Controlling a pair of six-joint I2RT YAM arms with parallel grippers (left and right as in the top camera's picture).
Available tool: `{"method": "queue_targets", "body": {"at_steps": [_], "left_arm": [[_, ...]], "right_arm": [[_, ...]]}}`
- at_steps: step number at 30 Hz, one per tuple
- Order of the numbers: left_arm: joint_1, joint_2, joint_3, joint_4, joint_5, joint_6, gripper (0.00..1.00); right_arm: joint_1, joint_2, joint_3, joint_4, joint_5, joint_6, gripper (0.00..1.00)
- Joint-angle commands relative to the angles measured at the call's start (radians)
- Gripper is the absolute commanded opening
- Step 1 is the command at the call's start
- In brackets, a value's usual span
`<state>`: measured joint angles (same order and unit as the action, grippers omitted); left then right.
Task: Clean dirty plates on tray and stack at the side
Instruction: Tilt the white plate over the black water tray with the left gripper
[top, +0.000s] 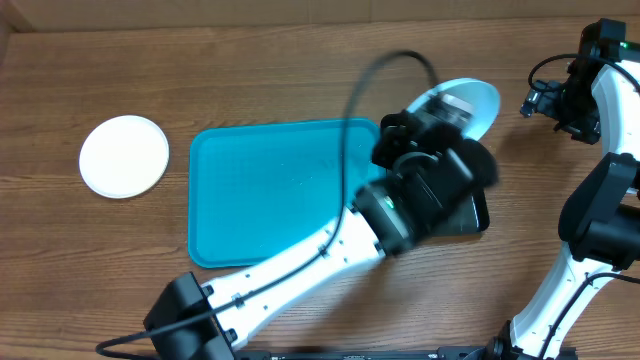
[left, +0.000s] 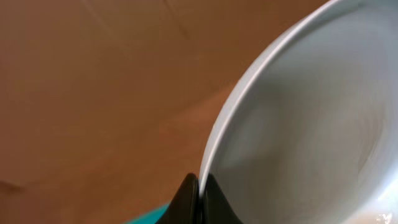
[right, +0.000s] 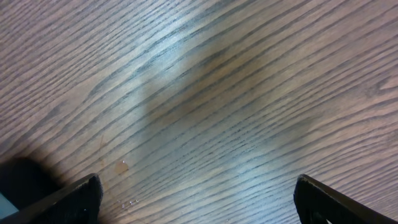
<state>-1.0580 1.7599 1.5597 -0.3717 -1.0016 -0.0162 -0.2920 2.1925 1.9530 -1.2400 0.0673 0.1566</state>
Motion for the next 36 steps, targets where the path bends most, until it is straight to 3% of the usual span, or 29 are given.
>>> {"method": "queue_targets", "body": {"at_steps": [1,6,8,13,22,25,29,33,36], "left_arm": [[-0.067,-0.014,0.027,0.109,-0.323,0.269,0.04],[-0.139,-0.014,0.027,0.322,-0.371,0.524,0.04],[-0.148,-0.014,0.027,0.369,-0.371,0.56,0.04],[-0.152,-0.014,0.027,0.399,-0.37,0.546,0.04],[-0.151,-0.014,0.026,0.364,-0.366,0.374,0.04],[-0.144,-0.014,0.025,0.269,-0.347,0.249,0.04],[-0.109,-0.014,0.019,0.031,-0.209,-0.031,0.04],[-0.017,-0.014,-0.003,-0.208,0.12,-0.402,0.04],[0.08,-0.014,-0.046,-0.254,0.349,-0.563,0.04]], "right_arm": [[0.0,-0.031,0.011,0.006,0.006,0.003,1.0],[0.0,-0.031,0.011,0.006,0.006,0.003,1.0],[0.0,-0.031,0.011,0.006,0.006,0.003,1.0],[0.0,-0.031,0.011,0.006,0.006,0.003,1.0],[0.0,-0.031,0.011,0.006,0.006,0.003,1.0],[0.0,-0.031,0.011,0.006,0.006,0.003,1.0],[0.0,-0.031,0.011,0.006,0.006,0.003,1.0],[0.0,-0.031,0.011,0.006,0.006,0.003,1.0],[0.0,-0.031,0.011,0.006,0.006,0.003,1.0]]}}
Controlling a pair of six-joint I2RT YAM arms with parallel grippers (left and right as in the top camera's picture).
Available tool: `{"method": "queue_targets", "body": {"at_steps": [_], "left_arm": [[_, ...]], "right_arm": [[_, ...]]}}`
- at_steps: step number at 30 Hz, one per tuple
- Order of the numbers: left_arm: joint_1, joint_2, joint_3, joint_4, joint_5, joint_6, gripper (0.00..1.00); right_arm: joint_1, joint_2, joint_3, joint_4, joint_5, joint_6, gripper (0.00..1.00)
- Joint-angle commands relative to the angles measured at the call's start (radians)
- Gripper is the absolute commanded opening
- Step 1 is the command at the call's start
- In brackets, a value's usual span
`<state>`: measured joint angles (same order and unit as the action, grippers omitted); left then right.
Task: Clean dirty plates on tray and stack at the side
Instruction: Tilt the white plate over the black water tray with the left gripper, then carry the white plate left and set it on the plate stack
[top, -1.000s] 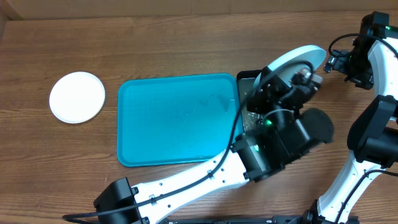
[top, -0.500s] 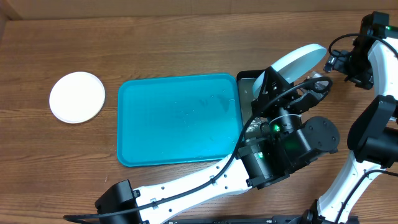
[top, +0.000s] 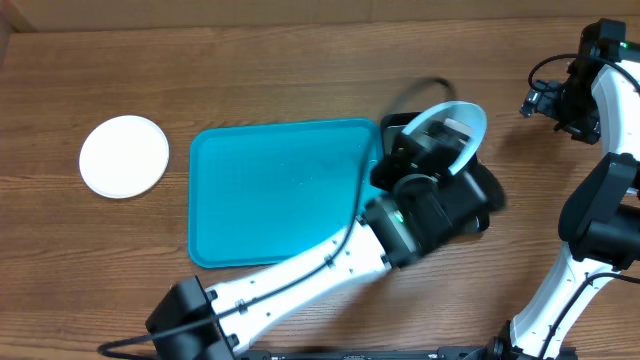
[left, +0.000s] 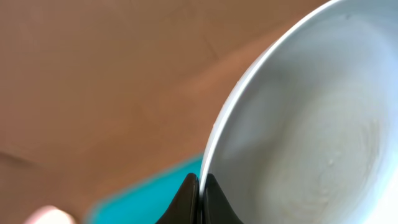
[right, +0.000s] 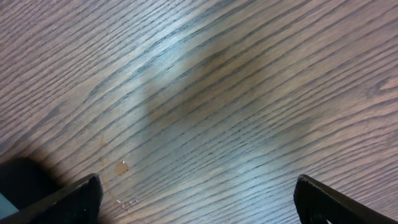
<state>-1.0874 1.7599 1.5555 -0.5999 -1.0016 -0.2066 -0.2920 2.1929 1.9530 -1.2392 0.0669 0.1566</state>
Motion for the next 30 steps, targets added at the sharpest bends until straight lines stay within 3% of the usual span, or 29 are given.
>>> {"method": "queue_targets", "body": {"at_steps": [1,6,10,15,19,24,30], "left_arm": [[0.151,-0.014,-0.064,-0.024,0.428,-0.408,0.04],[0.353,-0.013,-0.157,-0.013,0.752,-0.537,0.04],[0.545,-0.013,-0.209,-0.015,1.001,-0.541,0.04],[0.786,-0.013,-0.236,-0.06,1.19,-0.522,0.04],[0.995,-0.013,-0.237,-0.15,1.209,-0.51,0.04],[1.23,-0.013,-0.237,-0.188,1.198,-0.402,0.04],[1.518,-0.013,-0.237,-0.241,1.102,-0.383,0.04]], "right_arm": [[0.0,-0.031,0.011,0.005,0.007,0.003,1.0],[0.0,-0.031,0.011,0.005,0.007,0.003,1.0],[0.0,-0.031,0.011,0.005,0.007,0.003,1.0],[0.0,-0.031,0.011,0.005,0.007,0.003,1.0],[0.0,-0.031,0.011,0.005,0.007,0.003,1.0],[0.0,-0.031,0.011,0.005,0.007,0.003,1.0],[0.0,-0.031,0.011,0.005,0.007,0.003,1.0]]}}
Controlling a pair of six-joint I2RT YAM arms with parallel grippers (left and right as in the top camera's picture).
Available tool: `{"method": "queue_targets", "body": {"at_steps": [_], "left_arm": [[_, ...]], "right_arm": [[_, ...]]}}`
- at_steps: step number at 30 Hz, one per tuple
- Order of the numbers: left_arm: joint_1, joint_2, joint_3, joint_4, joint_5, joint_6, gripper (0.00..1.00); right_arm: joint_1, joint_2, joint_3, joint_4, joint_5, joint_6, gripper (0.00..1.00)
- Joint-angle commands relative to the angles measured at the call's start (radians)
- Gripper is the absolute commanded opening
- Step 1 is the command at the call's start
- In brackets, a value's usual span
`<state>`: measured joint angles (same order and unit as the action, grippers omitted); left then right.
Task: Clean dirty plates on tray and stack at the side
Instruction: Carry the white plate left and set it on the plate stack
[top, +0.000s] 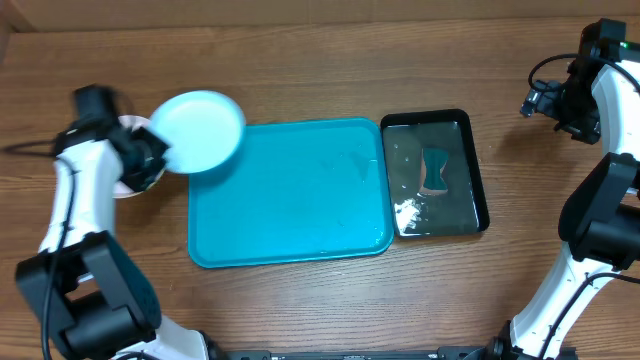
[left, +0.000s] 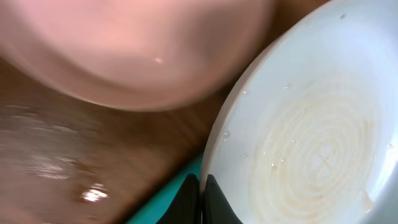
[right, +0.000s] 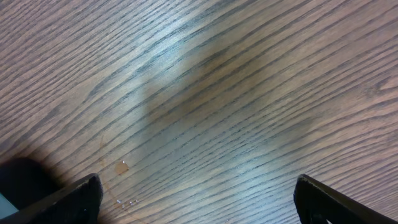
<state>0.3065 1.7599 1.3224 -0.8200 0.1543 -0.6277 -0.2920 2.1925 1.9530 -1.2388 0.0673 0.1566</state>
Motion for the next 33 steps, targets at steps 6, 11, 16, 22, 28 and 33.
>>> {"method": "queue_targets", "body": {"at_steps": [6,11,16,22,28,33], "left_arm": [[0.34,-0.013,-0.005,-0.043,-0.171,0.038,0.04],[0.407,-0.013,-0.005,-0.022,-0.173,0.038,0.04],[0.404,-0.013,-0.006,0.008,-0.171,0.037,0.04],[0.367,-0.013,-0.045,0.059,-0.166,0.037,0.04],[0.36,-0.013,-0.083,0.126,-0.166,0.037,0.04],[0.355,-0.013,-0.1,0.152,-0.165,0.037,0.04]], "right_arm": [[0.0,-0.031,0.011,0.005,0.006,0.003,1.0],[0.0,-0.031,0.011,0.005,0.006,0.003,1.0],[0.0,-0.031,0.011,0.005,0.006,0.003,1.0],[0.0,-0.031,0.011,0.005,0.006,0.003,1.0],[0.0,-0.031,0.011,0.005,0.006,0.003,1.0],[0.0,-0.031,0.011,0.005,0.006,0.003,1.0]]}}
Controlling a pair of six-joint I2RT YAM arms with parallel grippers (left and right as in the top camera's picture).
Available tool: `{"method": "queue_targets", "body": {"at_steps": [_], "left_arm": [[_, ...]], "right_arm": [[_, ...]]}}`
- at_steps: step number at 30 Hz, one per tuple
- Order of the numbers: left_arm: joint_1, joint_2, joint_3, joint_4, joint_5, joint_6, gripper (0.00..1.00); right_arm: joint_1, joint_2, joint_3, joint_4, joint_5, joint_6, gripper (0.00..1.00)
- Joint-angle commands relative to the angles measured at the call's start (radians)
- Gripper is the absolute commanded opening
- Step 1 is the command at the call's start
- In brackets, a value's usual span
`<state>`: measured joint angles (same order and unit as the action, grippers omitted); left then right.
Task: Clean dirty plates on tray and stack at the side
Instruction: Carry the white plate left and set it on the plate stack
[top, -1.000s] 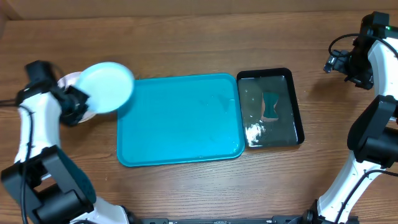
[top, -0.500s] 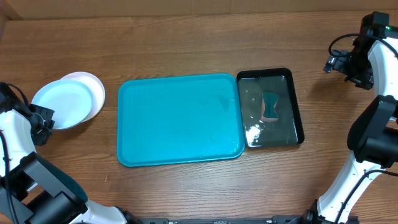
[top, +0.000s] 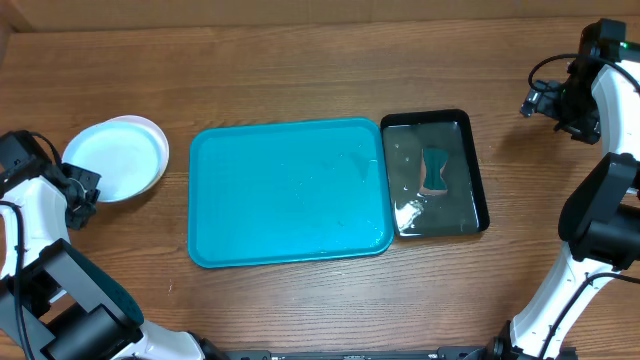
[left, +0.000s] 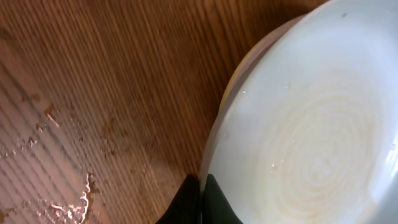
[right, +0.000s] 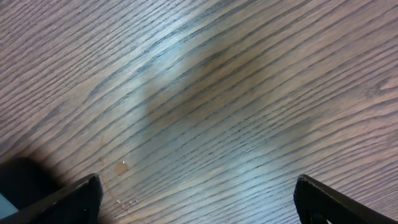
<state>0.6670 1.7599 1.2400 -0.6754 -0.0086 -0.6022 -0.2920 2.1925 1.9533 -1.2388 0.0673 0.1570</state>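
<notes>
My left gripper (top: 82, 190) is shut on the rim of a white plate (top: 105, 165) at the table's left end. That plate lies over a second white plate (top: 152, 135), offset to the left; whether they touch I cannot tell. In the left wrist view the fingertips (left: 202, 190) pinch the rim of the held plate (left: 311, 124), which shows water drops. The teal tray (top: 290, 200) holds no plates. My right gripper (right: 196, 199) is open over bare wood at the far right (top: 560, 100).
A black basin (top: 480, 190) of water with a dark sponge (top: 434, 170) in it stands against the tray's right edge. Wet smears mark the wood under the left gripper (left: 74, 186).
The left gripper has moved left and down with the plate, from above the tray's top left corner to over the white plate on the table. The right arm has not moved.
The left gripper first held the plate tilted over the black basin at the right, and still did at the following moment. Then it held the plate at the tray's left corner beside the white plate. Now the plate lies over that plate.
</notes>
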Motion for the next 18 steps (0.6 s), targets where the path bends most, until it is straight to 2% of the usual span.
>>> {"method": "queue_targets", "body": {"at_steps": [1,6,12,18], "left_arm": [[-0.006,-0.013,-0.019,0.008,-0.002,0.011,0.04],[-0.007,-0.013,-0.023,0.011,0.002,0.011,0.06],[-0.007,-0.013,-0.023,0.011,0.086,0.018,0.61],[-0.019,-0.013,-0.023,0.025,0.219,0.171,0.79]], "right_arm": [[0.0,-0.031,0.011,0.005,0.006,0.002,1.0],[0.0,-0.031,0.011,0.005,0.006,0.002,1.0],[0.0,-0.031,0.011,0.005,0.006,0.002,1.0],[0.0,-0.031,0.011,0.005,0.006,0.002,1.0]]}}
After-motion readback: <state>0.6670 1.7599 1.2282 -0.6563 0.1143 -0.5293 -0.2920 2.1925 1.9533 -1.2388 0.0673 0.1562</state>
